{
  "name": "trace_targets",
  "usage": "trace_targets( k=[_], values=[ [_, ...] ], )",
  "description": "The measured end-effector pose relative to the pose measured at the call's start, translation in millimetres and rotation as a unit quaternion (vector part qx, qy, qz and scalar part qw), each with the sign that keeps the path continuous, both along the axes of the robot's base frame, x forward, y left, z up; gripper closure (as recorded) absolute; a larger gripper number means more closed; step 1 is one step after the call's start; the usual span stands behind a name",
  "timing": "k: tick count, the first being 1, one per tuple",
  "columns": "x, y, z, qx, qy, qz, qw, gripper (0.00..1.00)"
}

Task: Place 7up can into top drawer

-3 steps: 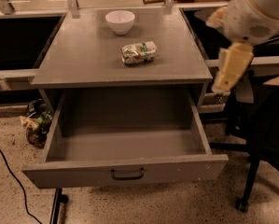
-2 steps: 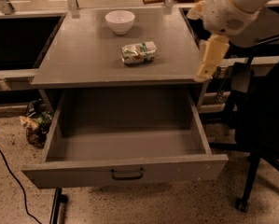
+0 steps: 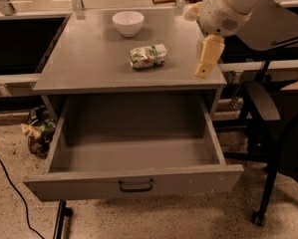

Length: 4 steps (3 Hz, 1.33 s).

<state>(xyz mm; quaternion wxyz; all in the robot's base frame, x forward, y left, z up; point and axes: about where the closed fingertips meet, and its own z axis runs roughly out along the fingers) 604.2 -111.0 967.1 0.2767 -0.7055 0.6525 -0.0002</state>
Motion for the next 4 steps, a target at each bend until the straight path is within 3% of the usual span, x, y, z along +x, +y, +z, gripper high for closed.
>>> trace_targets(
  k=[3,4],
  values=[
    [64.7,41.7,-22.7,0.031,-0.056,0.032,0.9974,0.00],
    [100.9,64.4,-48.3,0.048,-0.048,0.035,0.9971,0.00]
  ],
)
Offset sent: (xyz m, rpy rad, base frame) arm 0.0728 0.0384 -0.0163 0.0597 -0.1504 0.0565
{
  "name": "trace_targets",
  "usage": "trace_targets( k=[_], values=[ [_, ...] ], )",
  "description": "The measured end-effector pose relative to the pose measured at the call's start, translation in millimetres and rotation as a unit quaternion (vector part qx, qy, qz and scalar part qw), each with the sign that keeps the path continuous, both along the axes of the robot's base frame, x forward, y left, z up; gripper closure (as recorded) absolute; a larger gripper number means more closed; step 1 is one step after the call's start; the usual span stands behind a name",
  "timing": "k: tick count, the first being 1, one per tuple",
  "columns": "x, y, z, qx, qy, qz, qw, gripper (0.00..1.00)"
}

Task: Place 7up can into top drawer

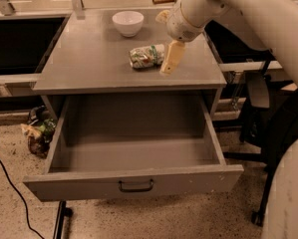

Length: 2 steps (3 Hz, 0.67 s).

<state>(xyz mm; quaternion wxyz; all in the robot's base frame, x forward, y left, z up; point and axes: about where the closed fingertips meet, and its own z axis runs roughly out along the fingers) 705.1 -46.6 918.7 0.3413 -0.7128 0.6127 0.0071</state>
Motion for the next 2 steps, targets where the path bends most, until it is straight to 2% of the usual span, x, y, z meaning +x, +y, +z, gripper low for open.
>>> trace_targets(
  k=[1,2],
  values=[
    [11.7,-0.7,-9.6,-0.001,-0.002,-0.002,1.0000,0.00],
    [31.5,-0.1,-26.9,-0.028,-0.008,-0.005,0.9996,0.00]
  ],
)
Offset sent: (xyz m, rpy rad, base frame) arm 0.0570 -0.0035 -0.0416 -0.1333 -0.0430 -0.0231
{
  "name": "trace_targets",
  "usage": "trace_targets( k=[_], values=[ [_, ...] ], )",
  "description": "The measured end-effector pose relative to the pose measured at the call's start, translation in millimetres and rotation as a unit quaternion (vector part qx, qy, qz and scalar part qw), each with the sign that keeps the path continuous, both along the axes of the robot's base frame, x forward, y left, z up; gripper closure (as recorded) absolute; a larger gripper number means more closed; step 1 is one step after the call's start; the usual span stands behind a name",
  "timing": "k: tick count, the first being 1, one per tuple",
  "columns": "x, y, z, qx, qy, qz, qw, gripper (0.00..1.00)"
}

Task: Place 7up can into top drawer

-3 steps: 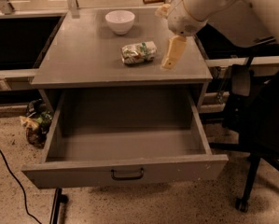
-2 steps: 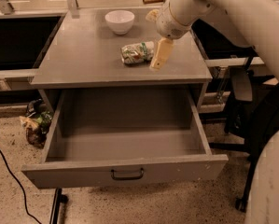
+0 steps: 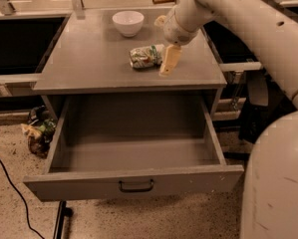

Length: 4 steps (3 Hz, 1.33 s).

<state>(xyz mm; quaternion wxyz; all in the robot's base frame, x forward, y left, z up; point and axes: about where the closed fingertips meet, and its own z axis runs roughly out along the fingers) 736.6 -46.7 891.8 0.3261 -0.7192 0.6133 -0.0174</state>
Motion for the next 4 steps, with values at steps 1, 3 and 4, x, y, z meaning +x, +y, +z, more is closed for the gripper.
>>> trace_targets(
  k=[1,3,4],
  values=[
    [36.5,4.0,-26.1,-0.016,-0.009,-0.009,0.9998,0.00],
    [44.7,9.2,-35.6,-0.005,-0.003,-0.007,1.0000,0.15],
    [47.3,10.4,-40.0,0.001,0.001,-0.006,1.0000,0.38]
  ],
)
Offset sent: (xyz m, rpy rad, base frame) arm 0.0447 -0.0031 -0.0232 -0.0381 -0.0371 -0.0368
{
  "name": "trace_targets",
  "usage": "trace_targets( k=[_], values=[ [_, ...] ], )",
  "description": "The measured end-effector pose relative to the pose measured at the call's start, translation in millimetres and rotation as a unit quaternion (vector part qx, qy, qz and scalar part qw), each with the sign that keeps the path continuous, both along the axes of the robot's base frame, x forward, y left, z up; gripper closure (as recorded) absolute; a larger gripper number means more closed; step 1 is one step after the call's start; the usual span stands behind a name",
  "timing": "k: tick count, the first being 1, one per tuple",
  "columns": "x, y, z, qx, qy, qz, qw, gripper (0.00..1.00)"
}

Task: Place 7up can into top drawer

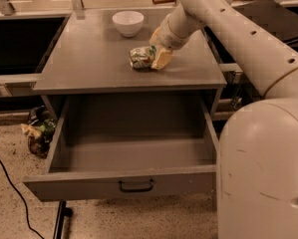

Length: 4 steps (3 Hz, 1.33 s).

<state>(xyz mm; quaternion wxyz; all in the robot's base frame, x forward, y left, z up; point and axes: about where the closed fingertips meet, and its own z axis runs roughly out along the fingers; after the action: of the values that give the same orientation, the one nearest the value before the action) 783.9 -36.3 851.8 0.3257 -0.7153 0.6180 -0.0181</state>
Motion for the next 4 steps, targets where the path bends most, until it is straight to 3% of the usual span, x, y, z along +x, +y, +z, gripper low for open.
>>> trace_targets(
  k=[1,2,3,4],
  values=[
    [2.1,1.5,-4.7,0.005,0.006,0.002,1.0000,0.61],
    [-4.1,3.1,6.1,0.020,-0.008,0.010,0.9997,0.85],
    [-32.5,6.5,32.9,0.065,-0.032,0.044,0.9964,1.00],
    [-76.6,1.5,49.4,0.122,-0.030,0.071,0.9895,1.00]
  ],
)
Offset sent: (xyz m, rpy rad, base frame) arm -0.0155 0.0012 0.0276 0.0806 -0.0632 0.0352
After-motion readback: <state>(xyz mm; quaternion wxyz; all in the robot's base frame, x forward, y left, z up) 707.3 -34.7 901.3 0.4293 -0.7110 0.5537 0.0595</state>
